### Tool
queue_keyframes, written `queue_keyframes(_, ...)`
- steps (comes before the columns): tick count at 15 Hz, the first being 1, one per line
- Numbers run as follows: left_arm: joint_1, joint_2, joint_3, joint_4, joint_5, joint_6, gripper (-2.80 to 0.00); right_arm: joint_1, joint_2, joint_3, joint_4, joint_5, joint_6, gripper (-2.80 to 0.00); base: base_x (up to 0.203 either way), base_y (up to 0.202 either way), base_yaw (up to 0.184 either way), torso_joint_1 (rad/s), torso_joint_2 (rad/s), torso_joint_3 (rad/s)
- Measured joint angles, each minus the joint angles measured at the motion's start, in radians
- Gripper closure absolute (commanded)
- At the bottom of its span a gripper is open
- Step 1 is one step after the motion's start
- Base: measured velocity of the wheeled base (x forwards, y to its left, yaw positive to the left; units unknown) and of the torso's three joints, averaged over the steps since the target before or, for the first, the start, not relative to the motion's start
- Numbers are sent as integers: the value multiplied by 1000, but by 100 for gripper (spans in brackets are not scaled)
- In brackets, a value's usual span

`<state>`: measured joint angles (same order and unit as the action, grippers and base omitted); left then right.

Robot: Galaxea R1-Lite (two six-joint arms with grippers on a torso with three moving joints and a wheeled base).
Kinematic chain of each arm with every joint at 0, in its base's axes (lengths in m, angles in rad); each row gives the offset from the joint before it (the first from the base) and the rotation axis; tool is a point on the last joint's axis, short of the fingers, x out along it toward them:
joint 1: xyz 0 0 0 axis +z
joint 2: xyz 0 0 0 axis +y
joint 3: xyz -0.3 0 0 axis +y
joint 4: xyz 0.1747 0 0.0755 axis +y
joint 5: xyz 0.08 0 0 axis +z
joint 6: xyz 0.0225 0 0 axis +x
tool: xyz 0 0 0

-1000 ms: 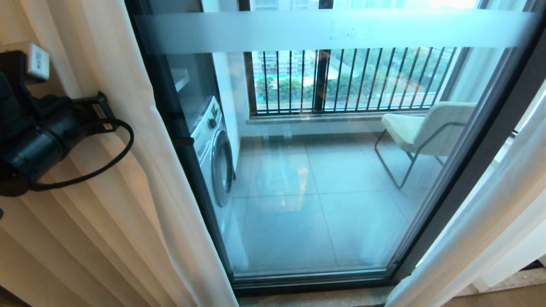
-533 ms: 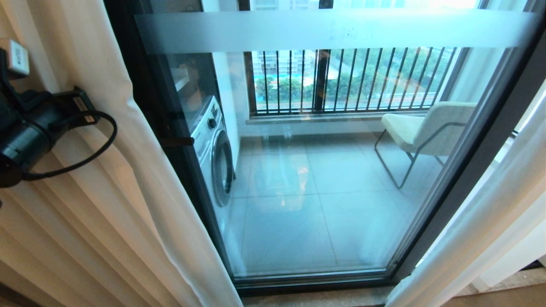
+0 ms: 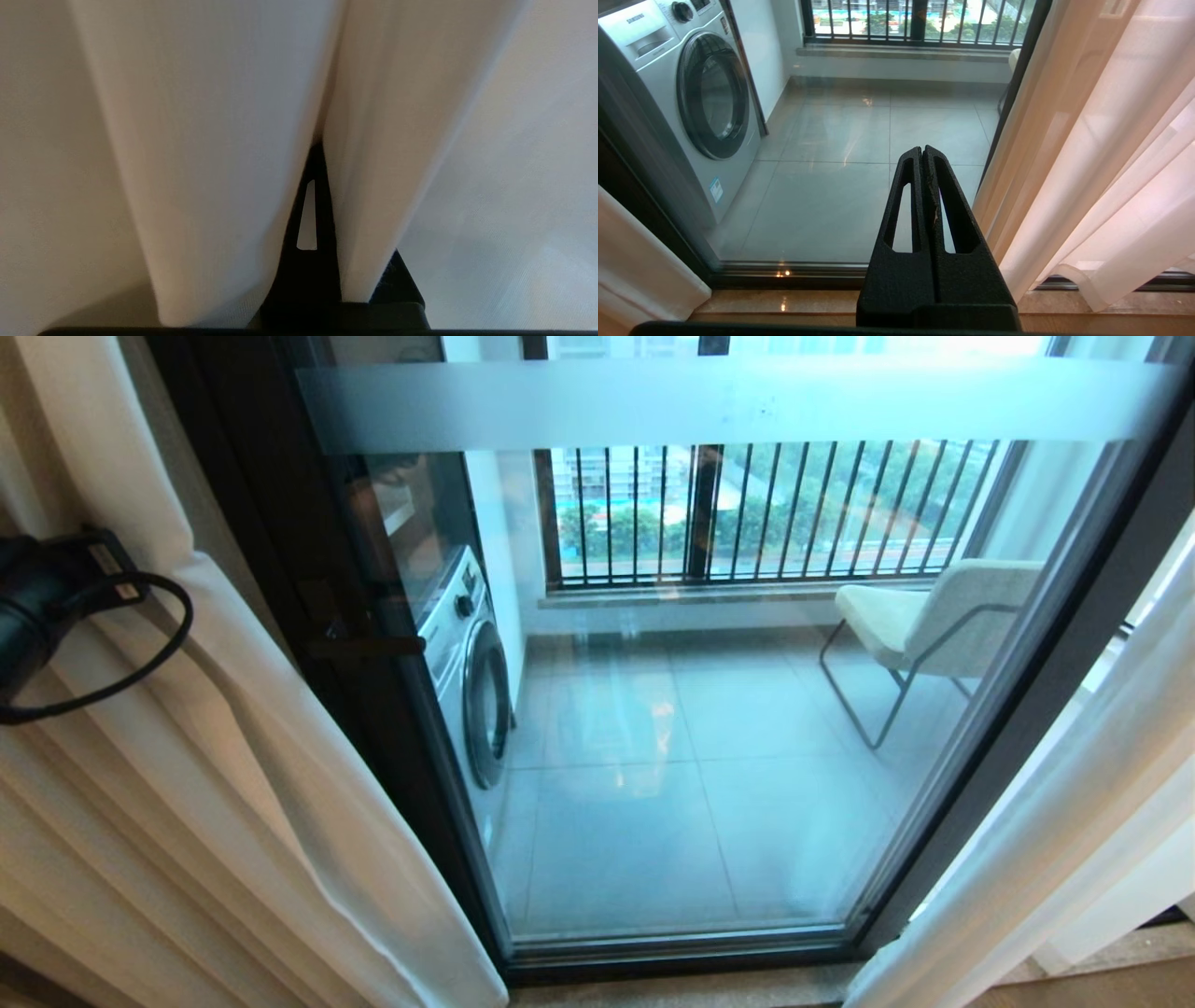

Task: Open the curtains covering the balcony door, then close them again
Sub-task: Pull the inner curtains open on both sides

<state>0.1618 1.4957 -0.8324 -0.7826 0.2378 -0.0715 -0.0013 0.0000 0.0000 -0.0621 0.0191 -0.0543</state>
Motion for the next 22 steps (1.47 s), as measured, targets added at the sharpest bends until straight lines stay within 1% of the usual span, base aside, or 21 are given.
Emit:
queue_keyframes(4, 74, 4, -1, -9, -2, -3, 0, 0, 0, 0, 0, 0, 0, 0, 0, 0, 0, 0, 0, 0)
queue_keyframes(7, 139, 25, -1, -82, -5, -3, 0, 0, 0, 0, 0, 0, 0, 0, 0, 0, 0, 0, 0, 0)
queue_keyframes(11, 210, 44, -1, -97, -9, -3, 0, 0, 0, 0, 0, 0, 0, 0, 0, 0, 0, 0, 0, 0)
queue_keyframes(20, 418, 102, -45, -128, -111, -4, 0, 0, 0, 0, 0, 0, 0, 0, 0, 0, 0, 0, 0, 0)
queue_keyframes(22, 462, 120, -56, -143, -123, -5, 0, 1, 0, 0, 0, 0, 0, 0, 0, 0, 0, 0, 0, 0)
